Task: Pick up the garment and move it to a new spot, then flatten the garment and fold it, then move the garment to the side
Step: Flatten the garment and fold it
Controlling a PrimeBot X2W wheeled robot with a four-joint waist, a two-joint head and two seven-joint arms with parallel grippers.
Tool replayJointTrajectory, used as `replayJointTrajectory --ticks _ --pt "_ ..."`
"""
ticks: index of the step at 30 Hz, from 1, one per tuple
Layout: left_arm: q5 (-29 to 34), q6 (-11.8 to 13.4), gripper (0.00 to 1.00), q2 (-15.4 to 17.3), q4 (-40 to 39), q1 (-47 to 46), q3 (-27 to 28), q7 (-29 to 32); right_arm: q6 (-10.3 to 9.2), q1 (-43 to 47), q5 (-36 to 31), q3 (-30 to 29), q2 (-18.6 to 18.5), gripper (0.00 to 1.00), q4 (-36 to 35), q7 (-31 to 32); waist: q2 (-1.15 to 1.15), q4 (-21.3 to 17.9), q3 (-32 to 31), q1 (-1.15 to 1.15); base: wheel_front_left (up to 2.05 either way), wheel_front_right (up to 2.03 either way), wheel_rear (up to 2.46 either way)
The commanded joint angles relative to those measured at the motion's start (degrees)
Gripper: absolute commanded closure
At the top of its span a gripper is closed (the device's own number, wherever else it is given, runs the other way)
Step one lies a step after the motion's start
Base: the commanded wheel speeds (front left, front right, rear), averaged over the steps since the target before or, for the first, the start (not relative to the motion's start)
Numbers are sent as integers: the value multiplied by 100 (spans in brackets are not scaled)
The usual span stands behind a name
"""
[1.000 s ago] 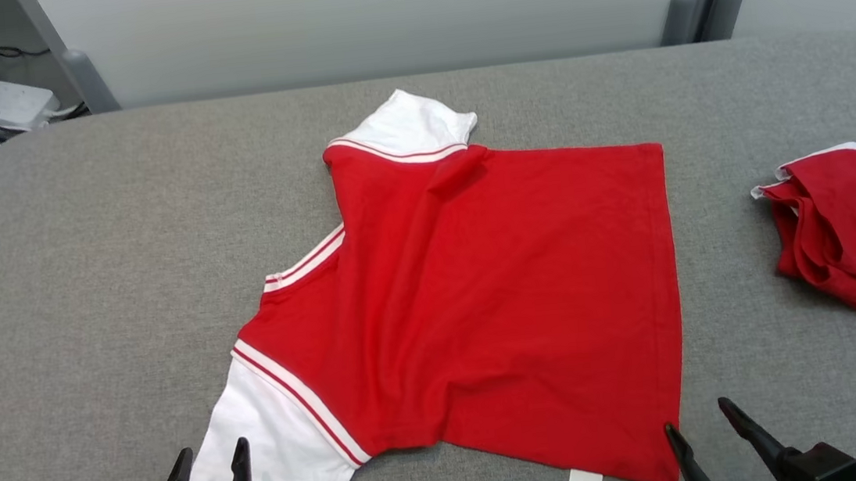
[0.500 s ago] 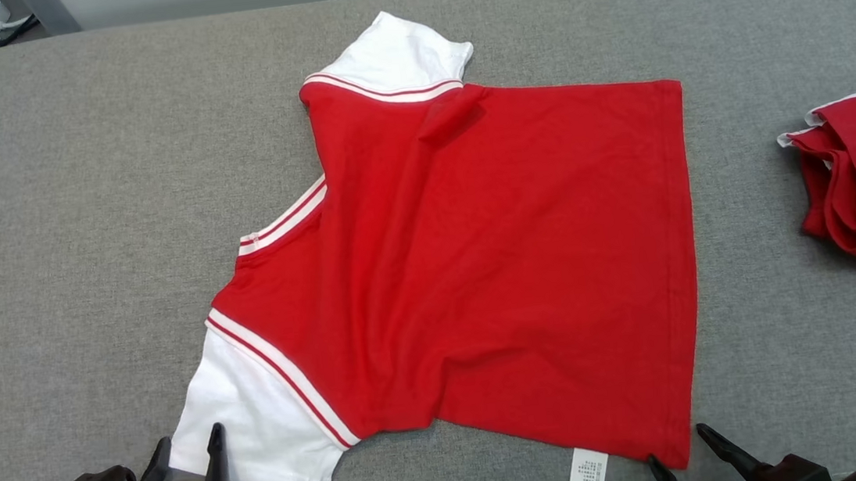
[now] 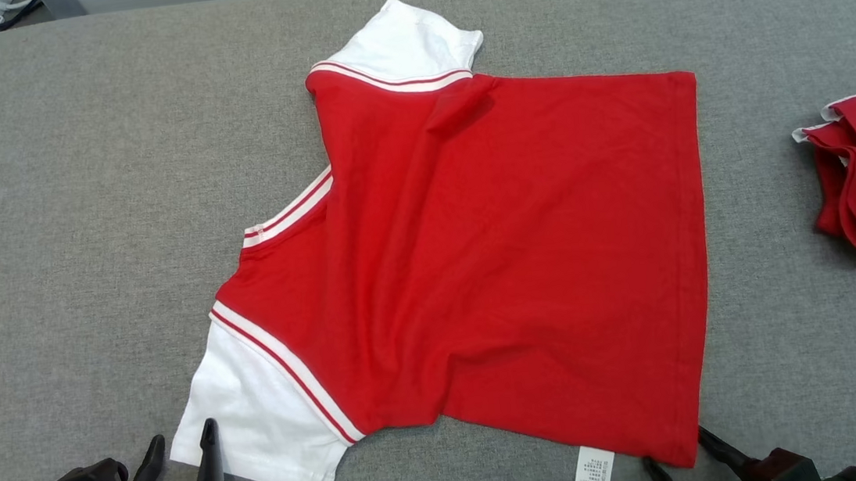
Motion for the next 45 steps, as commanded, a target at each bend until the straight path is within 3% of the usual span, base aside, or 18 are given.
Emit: replayJointTrajectory --ticks 1,2,3,4,12,21,30,36,45 --pt "-96 -47 0 72 30 -146 136 141 8 -107 16 119 -57 1 21 78 0 -1 -7 0 0 0 0" --pt "-104 -70 52 72 29 -147 115 168 8 -119 23 127 -45 38 60 124 0 2 -7 0 0 0 0" --pt "-127 -88 100 62 37 -140 97 210 8 -135 24 128 -34 61 90 152 0 3 -7 0 0 0 0" --pt "-150 -119 100 52 41 -127 67 266 8 -146 19 123 -24 100 114 172 0 6 -10 0 0 0 0" --pt "-204 -53 100 40 -329 127 43 270 8 19 138 -86 -97 100 62 301 0 63 -12 0 0 0 0" --pt "-189 352 100 91 -1405 880 -29 413 8 774 207 -1093 -293 100 -848 681 0 286 241 0 0 0 0" --pt "-225 743 100 257 -2453 1534 0 666 8 1420 359 -1728 -241 100 -1691 1203 0 382 256 0 0 0 0" --pt "-138 851 100 616 -3510 1475 191 818 8 1302 1460 -2115 33 100 -2389 2003 0 240 299 0 0 0 0" --pt "-116 812 100 1256 -4707 887 649 1207 8 576 2693 -2055 -78 100 -3083 3459 0 -39 451 0 0 0 0"
